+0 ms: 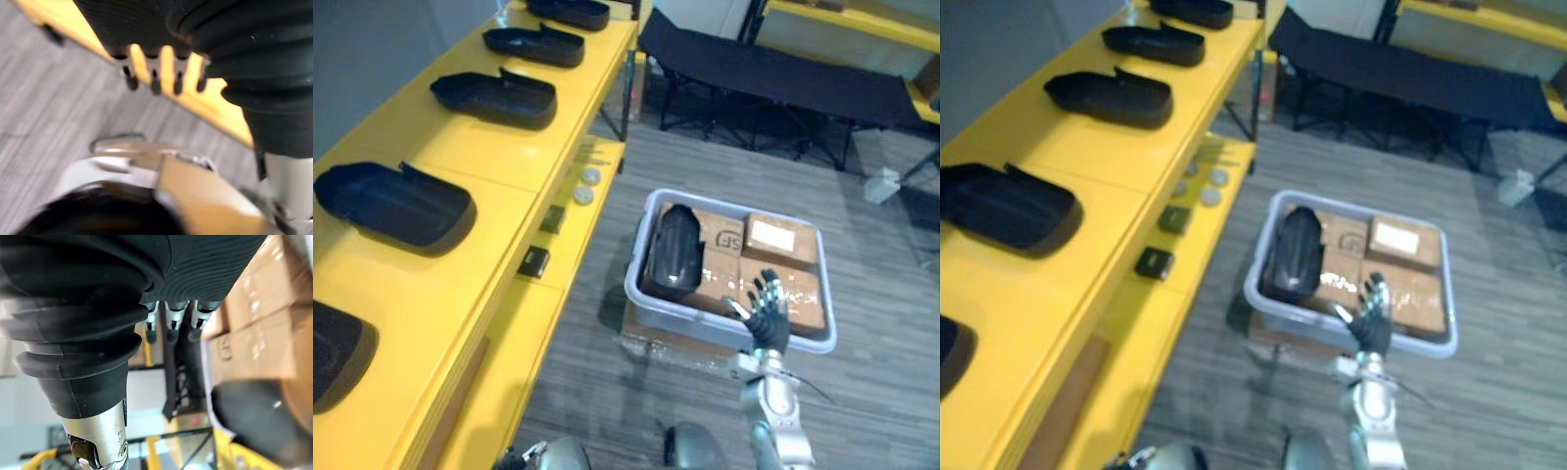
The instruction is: Walk over and take plastic housings, then place them on the shelf
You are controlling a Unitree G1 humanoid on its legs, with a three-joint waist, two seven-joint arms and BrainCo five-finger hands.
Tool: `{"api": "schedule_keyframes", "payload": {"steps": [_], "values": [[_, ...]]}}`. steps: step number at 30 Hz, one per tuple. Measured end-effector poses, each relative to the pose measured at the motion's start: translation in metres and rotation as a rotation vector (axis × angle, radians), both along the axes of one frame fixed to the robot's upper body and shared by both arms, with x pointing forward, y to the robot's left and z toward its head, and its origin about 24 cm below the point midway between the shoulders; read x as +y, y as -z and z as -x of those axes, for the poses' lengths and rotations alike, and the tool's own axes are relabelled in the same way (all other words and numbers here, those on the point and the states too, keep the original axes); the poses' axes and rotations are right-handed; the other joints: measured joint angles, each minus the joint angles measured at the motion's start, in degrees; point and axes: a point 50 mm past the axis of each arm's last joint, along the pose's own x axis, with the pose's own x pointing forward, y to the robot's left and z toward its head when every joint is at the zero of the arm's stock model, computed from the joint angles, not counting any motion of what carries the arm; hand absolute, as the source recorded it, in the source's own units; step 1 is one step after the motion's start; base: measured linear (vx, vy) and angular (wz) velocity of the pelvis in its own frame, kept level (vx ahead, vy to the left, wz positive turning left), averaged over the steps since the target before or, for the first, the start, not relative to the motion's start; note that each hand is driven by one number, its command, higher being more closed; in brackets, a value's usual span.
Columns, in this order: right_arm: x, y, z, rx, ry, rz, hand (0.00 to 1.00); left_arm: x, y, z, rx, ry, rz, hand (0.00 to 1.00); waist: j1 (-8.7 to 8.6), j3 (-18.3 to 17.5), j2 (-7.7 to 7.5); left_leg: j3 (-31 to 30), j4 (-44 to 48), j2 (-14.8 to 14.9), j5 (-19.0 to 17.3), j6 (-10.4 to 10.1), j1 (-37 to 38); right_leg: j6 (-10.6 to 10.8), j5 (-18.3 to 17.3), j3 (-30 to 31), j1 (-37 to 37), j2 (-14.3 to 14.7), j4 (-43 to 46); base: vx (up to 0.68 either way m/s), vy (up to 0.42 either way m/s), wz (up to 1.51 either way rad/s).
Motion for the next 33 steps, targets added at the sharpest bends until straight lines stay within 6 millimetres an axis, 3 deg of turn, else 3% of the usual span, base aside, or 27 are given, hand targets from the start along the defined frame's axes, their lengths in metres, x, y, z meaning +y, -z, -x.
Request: {"api": "schedule_keyframes", "payload": {"steps": [2,4,7,12,17,23,26,30,33], "values": [[-0.004,0.002,-0.002,0.023,-0.025,0.045,0.0,-0.008,-0.001,-0.007,-0.049,-0.035,0.026,0.0,0.09,1.7,2.89,-0.5,2.2,3.4,0.6,-0.9,-2.9,-1.9,6.1,1.9,1.3,4.9,-8.8,-0.08,-0.202,-0.65],[-0.006,0.001,-0.002,0.024,-0.024,0.075,0.0,-0.012,0.0,-0.006,-0.065,-0.055,0.042,0.0,0.01,2.9,2.87,-0.8,3.1,4.1,1.8,-0.9,-3.2,-2.7,9.1,4.8,1.5,6.3,-12.4,-0.04,-0.149,-0.83],[-0.028,0.0,0.002,0.036,0.045,0.105,0.0,-0.012,-0.001,-0.009,-0.088,-0.044,0.022,0.0,-0.66,4.0,3.09,-2.6,2.5,3.1,3.1,-1.8,-2.6,-2.2,10.6,6.7,1.8,6.3,-14.9,-0.05,-0.096,-0.45],[-0.058,-0.011,-0.003,0.01,0.183,0.143,0.0,-0.013,-0.004,-0.017,-0.122,-0.008,0.008,0.0,-0.71,5.2,3.82,-6.1,-1.8,0.5,3.1,-1.9,-2.1,-1.8,11.5,0.4,1.2,3.2,-16.2,-0.1,0.033,0.02],[-0.078,-0.063,-0.064,-0.121,0.273,0.181,0.0,-0.015,-0.013,-0.042,-0.218,0.039,0.01,0.0,0.26,10.0,4.43,-10.4,-1.8,-3.0,2.9,-1.5,-3.6,-0.7,14.0,-1.4,0.8,0.7,-15.4,-0.09,0.065,0.21],[-0.127,-0.108,-0.119,-0.045,0.406,0.252,0.0,-0.025,-0.018,-0.062,-0.291,0.024,0.052,0.0,4.09,12.2,7.01,-16.5,1.2,-6.0,2.1,-0.3,-9.2,0.0,15.3,-5.0,-0.9,-1.6,-14.2,-0.09,0.058,0.38],[-0.142,-0.135,-0.131,-0.053,0.438,0.295,0.0,-0.031,-0.018,-0.062,-0.287,0.047,0.063,0.0,6.12,13.5,8.6,-18.8,3.2,-6.7,1.9,0.2,-11.4,0.1,15.3,-6.8,-1.2,-2.3,-13.3,-0.09,0.057,0.34],[-0.151,-0.156,-0.141,-0.028,0.435,0.293,0.0,-0.034,-0.016,-0.06,-0.274,0.045,0.076,0.0,8.45,13.8,9.0,-20.4,5.1,-6.9,1.9,0.2,-14.4,0.0,15.3,-8.0,-3.1,-2.7,-11.7,-0.09,0.042,0.2],[-0.159,-0.173,-0.146,-0.004,0.422,0.337,0.0,-0.039,-0.014,-0.057,-0.271,0.023,0.127,0.0,9.75,14.3,10.15,-21.4,6.4,-7.4,1.8,0.3,-15.6,0.2,14.5,-8.6,-4.1,-3.5,-9.5,-0.09,0.05,0.16]]}}
